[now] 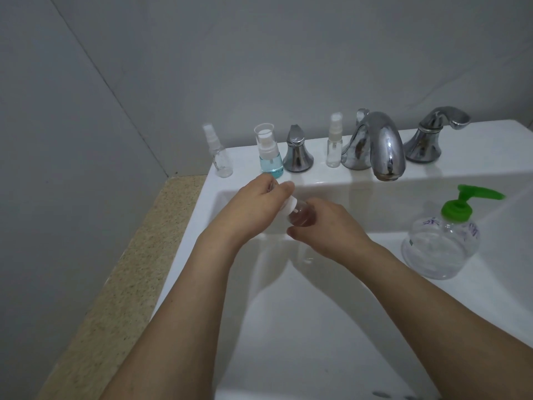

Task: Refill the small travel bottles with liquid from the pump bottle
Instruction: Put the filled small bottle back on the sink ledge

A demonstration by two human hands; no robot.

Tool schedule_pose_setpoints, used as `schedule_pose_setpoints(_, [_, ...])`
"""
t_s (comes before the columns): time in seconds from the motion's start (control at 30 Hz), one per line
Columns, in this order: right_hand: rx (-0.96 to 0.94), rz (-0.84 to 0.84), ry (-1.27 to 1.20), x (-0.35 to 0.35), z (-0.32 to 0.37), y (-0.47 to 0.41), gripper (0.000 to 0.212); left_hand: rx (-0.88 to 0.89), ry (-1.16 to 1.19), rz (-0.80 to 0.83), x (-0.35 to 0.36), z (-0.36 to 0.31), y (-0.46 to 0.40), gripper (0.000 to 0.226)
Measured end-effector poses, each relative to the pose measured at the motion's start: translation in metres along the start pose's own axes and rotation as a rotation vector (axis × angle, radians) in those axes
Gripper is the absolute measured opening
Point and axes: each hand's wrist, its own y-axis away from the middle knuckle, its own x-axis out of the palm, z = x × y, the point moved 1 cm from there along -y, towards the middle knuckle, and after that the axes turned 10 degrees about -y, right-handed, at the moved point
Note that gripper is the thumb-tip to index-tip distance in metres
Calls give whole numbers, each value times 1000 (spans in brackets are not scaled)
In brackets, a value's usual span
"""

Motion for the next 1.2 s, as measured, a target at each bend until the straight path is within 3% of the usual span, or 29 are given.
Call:
schedule_pose_setpoints(0.27, [3,-4,19,0,-2,0,33,25,25,49,-1,-2,1,21])
schedule_pose_setpoints(0.37, [-1,2,54,2,-3,-1,30,20,-26,19,1,2,-1,31])
schedule_pose_setpoints(0.5, [-7,-8,88,1,-2,-1,29,14,-30,56,-1,1,0,22])
schedule_pose_setpoints(0.67, [-15,-9,125,1,-1,0,28,-6,1,42,-1,2,2,29])
schedule_pose_setpoints(0.8, [-9,0,153,0,1,0,28,3,-37,80,-1,1,2,17])
schedule_pose_setpoints(1.0, [-6,2,156,-1,0,1,31,-3,-2,79,1,2,2,22])
schedule_pose_setpoints(1.2, [1,-6,144,0,-2,0,31,35,-67,110,1,2,1,12])
